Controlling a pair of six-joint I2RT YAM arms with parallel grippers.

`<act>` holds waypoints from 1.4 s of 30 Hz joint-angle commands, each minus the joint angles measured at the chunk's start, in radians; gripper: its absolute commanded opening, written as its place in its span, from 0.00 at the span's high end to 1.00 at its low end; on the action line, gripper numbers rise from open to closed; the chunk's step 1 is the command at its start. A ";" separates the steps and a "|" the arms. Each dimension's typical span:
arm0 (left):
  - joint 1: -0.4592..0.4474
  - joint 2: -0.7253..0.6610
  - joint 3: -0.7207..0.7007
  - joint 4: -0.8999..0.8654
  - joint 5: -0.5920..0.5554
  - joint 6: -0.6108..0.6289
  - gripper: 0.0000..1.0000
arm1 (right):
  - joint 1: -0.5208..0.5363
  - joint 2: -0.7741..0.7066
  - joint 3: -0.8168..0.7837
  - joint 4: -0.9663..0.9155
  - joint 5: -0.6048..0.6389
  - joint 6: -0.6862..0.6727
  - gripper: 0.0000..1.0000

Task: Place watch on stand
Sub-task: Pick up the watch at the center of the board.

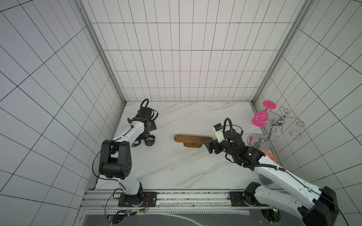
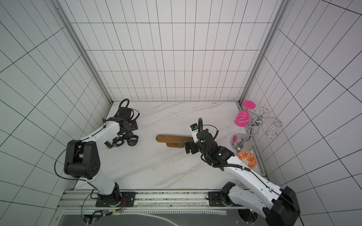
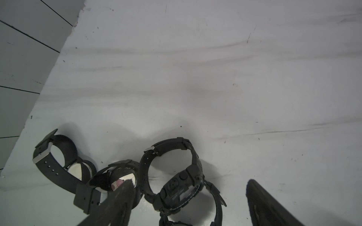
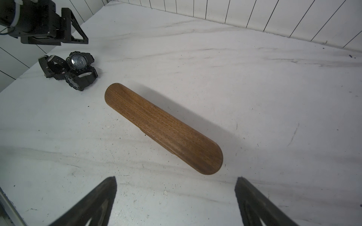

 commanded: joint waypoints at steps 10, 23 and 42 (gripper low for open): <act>-0.004 0.099 0.053 -0.070 0.104 0.032 0.23 | -0.001 -0.006 -0.053 0.026 -0.018 0.021 0.04; -0.051 -0.005 -0.045 -0.069 0.087 -0.012 0.36 | -0.002 0.017 -0.049 0.026 -0.018 0.017 0.05; -0.128 -0.056 -0.119 -0.031 0.122 -0.032 0.65 | 0.000 0.034 -0.044 0.022 -0.027 0.015 0.05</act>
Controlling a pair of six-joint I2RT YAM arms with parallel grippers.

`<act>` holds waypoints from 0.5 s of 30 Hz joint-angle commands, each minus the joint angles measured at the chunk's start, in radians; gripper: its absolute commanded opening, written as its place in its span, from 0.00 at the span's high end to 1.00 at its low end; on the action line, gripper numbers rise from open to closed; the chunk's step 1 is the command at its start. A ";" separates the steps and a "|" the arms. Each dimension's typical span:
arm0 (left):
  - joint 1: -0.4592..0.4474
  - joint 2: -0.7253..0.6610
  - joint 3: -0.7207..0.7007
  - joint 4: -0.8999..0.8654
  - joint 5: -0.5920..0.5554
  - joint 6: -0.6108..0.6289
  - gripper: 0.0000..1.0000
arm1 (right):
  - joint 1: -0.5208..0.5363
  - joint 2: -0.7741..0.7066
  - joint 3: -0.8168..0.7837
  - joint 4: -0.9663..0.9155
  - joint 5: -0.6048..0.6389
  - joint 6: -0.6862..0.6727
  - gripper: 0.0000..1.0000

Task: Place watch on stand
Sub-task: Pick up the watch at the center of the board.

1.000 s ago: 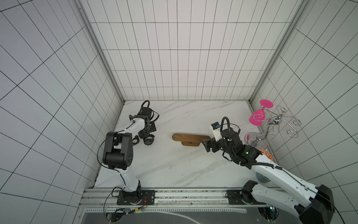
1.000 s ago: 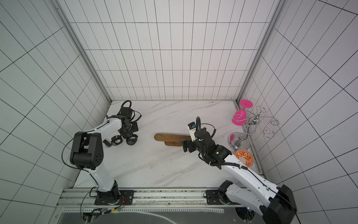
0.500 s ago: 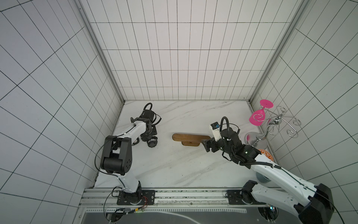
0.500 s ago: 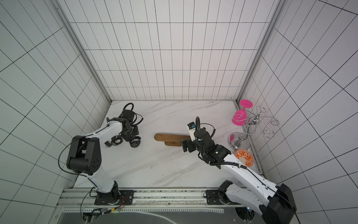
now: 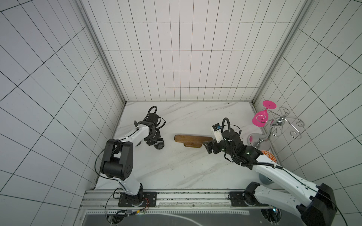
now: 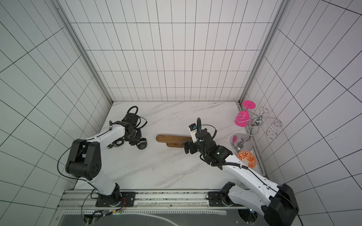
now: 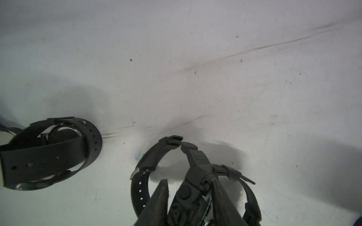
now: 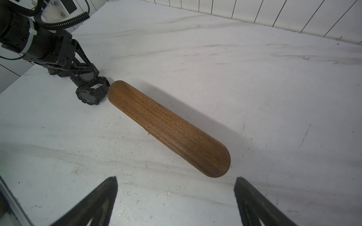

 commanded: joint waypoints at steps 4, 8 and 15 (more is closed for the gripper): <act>-0.036 -0.040 -0.025 0.033 0.013 -0.021 0.69 | 0.000 0.002 -0.044 0.006 -0.005 0.014 0.06; -0.036 -0.046 -0.029 0.045 0.009 -0.028 0.76 | 0.001 0.005 -0.042 0.003 -0.005 0.014 0.06; -0.036 -0.091 -0.046 0.080 0.002 -0.042 0.87 | 0.003 0.002 -0.042 0.002 -0.015 0.018 0.06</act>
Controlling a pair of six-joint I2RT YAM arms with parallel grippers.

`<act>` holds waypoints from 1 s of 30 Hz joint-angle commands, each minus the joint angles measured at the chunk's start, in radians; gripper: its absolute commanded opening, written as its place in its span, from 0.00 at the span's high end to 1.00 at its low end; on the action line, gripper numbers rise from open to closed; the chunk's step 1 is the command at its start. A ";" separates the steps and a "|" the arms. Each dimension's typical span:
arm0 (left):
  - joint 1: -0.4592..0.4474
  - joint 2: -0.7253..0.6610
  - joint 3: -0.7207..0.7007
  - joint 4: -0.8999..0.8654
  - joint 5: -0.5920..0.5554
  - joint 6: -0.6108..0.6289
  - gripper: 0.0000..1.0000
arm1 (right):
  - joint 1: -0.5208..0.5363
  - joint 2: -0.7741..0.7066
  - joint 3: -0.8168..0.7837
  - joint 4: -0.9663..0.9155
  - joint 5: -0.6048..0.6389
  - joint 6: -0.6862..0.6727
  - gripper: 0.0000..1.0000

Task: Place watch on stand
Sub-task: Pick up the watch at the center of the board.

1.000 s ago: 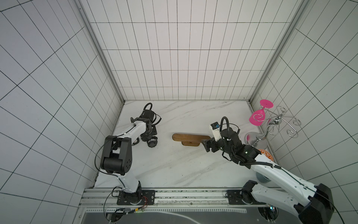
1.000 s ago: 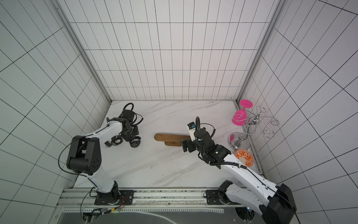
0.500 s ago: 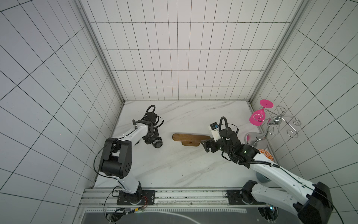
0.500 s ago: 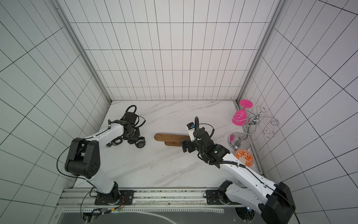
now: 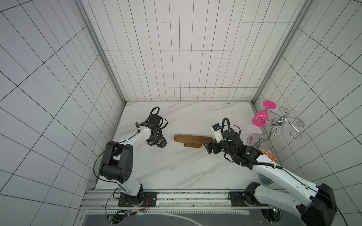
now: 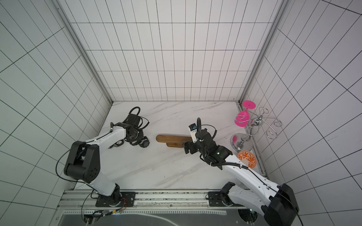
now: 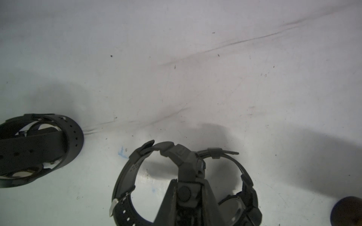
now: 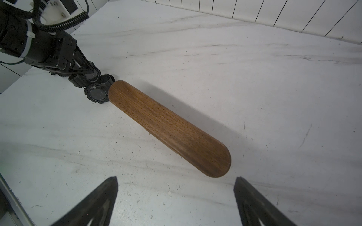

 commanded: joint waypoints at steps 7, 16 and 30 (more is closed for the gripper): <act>0.000 -0.158 -0.039 0.091 0.006 -0.023 0.91 | 0.007 -0.005 -0.052 0.021 -0.028 0.044 0.07; -0.089 -0.370 -0.083 0.230 0.154 -0.157 0.93 | 0.014 -0.069 -0.079 0.181 -0.132 0.125 0.07; -0.435 -0.431 -0.091 0.570 0.244 -0.271 0.95 | 0.020 -0.087 -0.081 0.334 -0.226 0.172 0.10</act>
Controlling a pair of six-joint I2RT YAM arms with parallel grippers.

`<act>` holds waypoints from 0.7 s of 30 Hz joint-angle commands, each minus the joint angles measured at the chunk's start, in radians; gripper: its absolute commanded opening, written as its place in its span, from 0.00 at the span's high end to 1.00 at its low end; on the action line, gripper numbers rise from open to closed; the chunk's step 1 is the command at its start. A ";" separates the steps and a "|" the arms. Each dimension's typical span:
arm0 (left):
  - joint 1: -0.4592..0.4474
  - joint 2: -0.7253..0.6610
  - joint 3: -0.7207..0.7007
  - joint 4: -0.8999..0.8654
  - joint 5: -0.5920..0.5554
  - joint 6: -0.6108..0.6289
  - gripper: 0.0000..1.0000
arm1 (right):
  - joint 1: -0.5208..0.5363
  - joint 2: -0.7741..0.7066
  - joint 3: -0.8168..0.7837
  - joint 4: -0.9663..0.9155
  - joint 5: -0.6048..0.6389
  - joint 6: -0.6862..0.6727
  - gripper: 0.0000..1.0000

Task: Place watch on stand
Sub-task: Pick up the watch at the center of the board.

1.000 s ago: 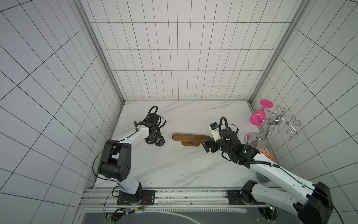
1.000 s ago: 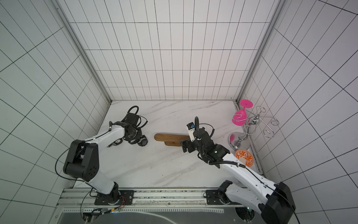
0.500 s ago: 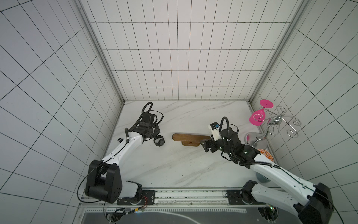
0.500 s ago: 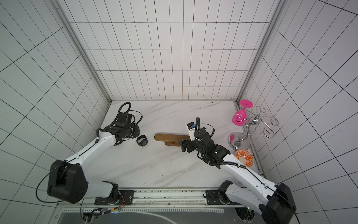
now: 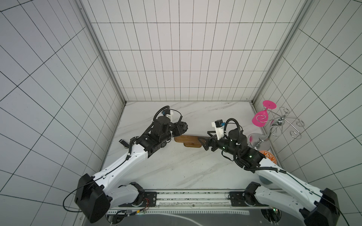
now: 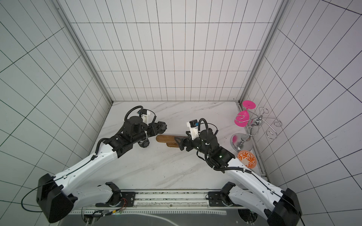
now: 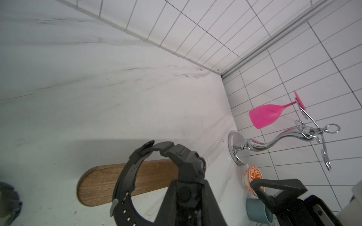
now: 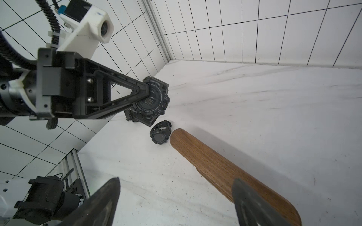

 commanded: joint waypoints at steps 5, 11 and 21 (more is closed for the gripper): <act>-0.083 -0.031 -0.084 0.247 0.043 0.040 0.96 | 0.001 -0.036 -0.042 0.021 -0.040 0.035 0.12; -0.144 -0.075 -0.178 0.380 0.057 0.104 0.97 | -0.041 -0.075 -0.052 0.052 -0.128 0.076 0.26; -0.147 -0.133 -0.297 0.593 0.156 0.108 0.98 | -0.067 -0.042 -0.071 0.161 -0.328 0.122 0.53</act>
